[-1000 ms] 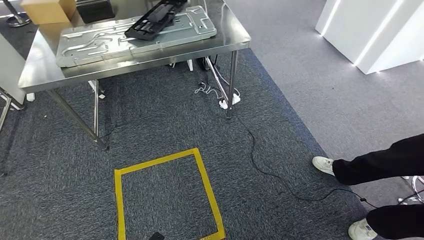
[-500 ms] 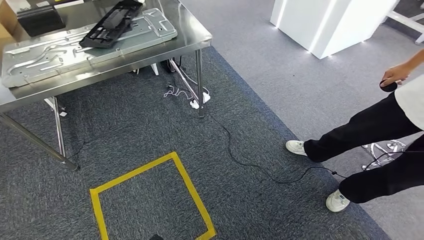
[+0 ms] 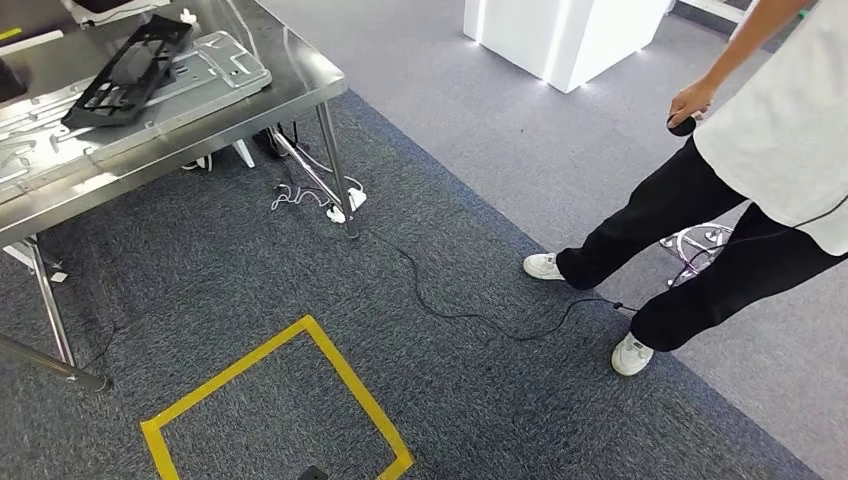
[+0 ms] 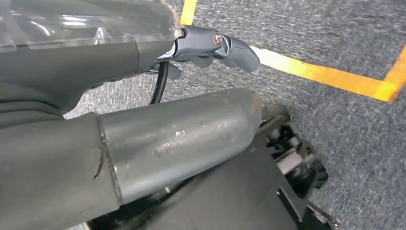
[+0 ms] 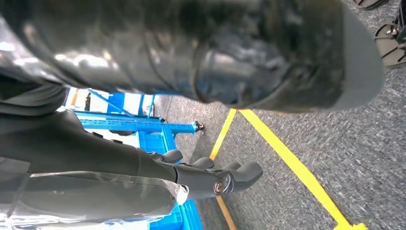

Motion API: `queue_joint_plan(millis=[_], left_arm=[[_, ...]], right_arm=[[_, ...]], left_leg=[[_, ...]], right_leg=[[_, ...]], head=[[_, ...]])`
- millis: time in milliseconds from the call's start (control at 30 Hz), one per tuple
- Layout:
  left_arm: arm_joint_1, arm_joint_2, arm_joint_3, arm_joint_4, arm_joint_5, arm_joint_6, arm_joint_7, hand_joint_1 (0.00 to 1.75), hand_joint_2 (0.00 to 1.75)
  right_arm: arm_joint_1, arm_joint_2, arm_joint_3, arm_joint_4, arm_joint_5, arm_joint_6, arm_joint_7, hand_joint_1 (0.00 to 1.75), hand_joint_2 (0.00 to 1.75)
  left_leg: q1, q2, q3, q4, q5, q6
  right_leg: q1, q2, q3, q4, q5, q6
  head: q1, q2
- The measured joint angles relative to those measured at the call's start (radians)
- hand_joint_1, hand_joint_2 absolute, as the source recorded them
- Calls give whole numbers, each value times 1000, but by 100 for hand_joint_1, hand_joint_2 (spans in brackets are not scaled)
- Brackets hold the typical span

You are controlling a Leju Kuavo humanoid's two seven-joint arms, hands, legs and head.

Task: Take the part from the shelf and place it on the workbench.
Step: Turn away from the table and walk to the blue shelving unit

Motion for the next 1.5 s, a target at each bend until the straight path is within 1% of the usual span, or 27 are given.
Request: queue_joint_plan(millis=[100,167,200,233,300,367,433,467,500,600,667,700,767,833,900,967,1000,1033,1100,1167,1200,1233,1267,1333,1400,1467,1500], left_arm=[[3,0,0,0,-4,1,1,0,0],[7,0,0,0,-7,0,2,0,0],[9,0,1,0,-8,0,2,0,0],[9,0,1,0,-10,0,2,0,0],[9,1,1,1,-13,-1,2,0,0],[9,1,1,1,-14,-1,3,0,0],[8,2,1,2,-14,-1,5,0,0],[6,2,1,2,-15,-1,7,0,0],[6,2,1,2,-16,-1,8,0,0],[11,4,1,2,-18,1,13,0,0],[15,6,2,2,-17,4,17,0,0],[16,8,2,2,-17,5,19,0,0],[15,9,3,2,-16,5,21,0,0],[14,11,4,2,-15,5,22,0,0],[13,13,6,2,-15,5,26,0,0],[10,14,8,2,-12,5,30,0,0],[9,14,8,2,-10,4,30,0,0],[8,14,9,2,-10,3,30,0,0],[9,14,12,2,-9,3,28,0,0],[12,14,15,2,-8,5,23,0,0],[13,14,16,2,-7,5,20,0,0],[13,13,17,2,-7,6,16,0,0],[13,13,17,2,-7,6,13,0,0],[12,14,21,2,-7,6,11,0,0],[9,15,26,3,-6,9,7,0,0],[4,15,30,3,-5,14,2,0,0],[3,16,32,3,-4,17,0,0,0]], right_arm=[[-3,2,-3,0,2,1,0,0,0],[-4,2,-5,0,2,0,0,0,0],[-4,2,-6,0,3,-1,-1,0,0],[-4,2,-8,0,4,-2,-1,0,0],[-4,2,-11,0,6,-4,-2,0,0],[-6,2,-13,0,7,-5,-3,0,0],[-2,3,-14,0,11,-6,-3,0,0],[1,2,-14,0,13,-6,-3,0,0],[3,2,-14,1,15,-6,-3,0,0],[0,2,-15,1,18,-5,0,0,0],[0,3,-15,1,22,0,2,0,0],[0,3,-15,1,24,2,4,0,0],[2,2,-15,1,27,4,8,0,0],[1,3,-15,1,32,6,9,0,0],[-1,3,-15,1,38,9,12,0,0],[0,3,-14,1,43,12,15,0,0],[1,3,-14,1,45,12,16,0,0],[0,2,-15,1,46,11,14,0,0],[-4,1,-15,1,47,8,12,0,0],[-5,0,-16,1,48,10,7,0,0],[-5,0,-16,1,48,12,3,0,0],[-5,0,-16,1,50,15,-2,0,0],[-5,0,-17,1,51,18,-6,0,0],[-7,2,-17,1,53,21,-9,0,0],[-8,4,-17,1,55,26,-12,0,0],[-5,5,-17,1,56,33,-15,0,0],[-4,5,-17,1,56,36,-15,0,0]], left_leg=[[6,-81,-73,163,-94,-9],[6,-92,-122,262,-121,-10],[6,-94,-123,258,-103,-9],[6,-100,-106,215,-68,-6],[8,-141,-49,83,1,2],[8,-178,-20,10,22,7],[5,-170,-17,-1,24,14],[5,-156,-14,-8,29,20],[7,-142,-11,-16,36,28],[6,-96,-10,-30,46,42],[4,-63,-13,-29,45,43],[4,-47,-14,-29,44,42],[5,-20,-12,-26,39,36],[2,2,-8,-20,29,23],[-3,21,-1,-17,20,9],[0,39,8,-18,13,-2],[3,28,9,-9,3,-7],[6,5,2,16,-18,-11],[11,-61,-47,131,-88,-15],[11,-89,-109,257,-136,-14],[11,-93,-124,279,-131,-12],[11,-96,-120,259,-104,-8],[11,-105,-101,205,-62,-3],[11,-157,-54,69,12,6],[9,-193,-34,6,35,11],[8,-178,-28,-4,38,17],[8,-164,-23,-13,43,23]], right_leg=[[-2,32,-3,-4,9,-14],[0,60,-7,-1,10,-16],[1,76,-9,3,10,-16],[2,92,-10,7,9,-15],[2,120,-12,14,8,-12],[1,145,-19,19,10,-2],[-3,170,-27,16,17,14],[-4,167,-30,17,17,19],[-3,148,-37,27,10,22],[1,54,-104,166,-75,29],[-5,35,-154,273,-118,36],[-8,30,-155,280,-111,39],[-13,9,-96,182,-55,43],[-11,-42,-26,57,-13,38],[-5,-62,-6,17,-9,27],[-5,-35,-8,15,-7,14],[-6,-23,-7,13,-5,7],[-7,-11,-7,10,-2,0],[-6,15,-9,9,3,-10],[-1,45,-11,10,4,-15],[1,62,-10,11,4,-15],[3,79,-9,11,4,-15],[4,97,-6,12,3,-15],[4,127,-6,15,2,-12],[0,153,-12,17,3,-2],[-4,175,-18,13,7,13],[-3,166,-22,17,4,18]], head=[[-2,0],[-2,0],[-2,0],[-2,0],[-2,0],[-1,0],[-1,0],[-1,0],[0,0],[2,0],[2,0],[2,0],[2,0],[2,0],[0,0],[-2,0],[-2,0],[-3,0],[-4,0],[-4,0],[-4,0],[-4,0],[-4,0],[-4,0],[-3,0],[-4,0],[-3,0]])
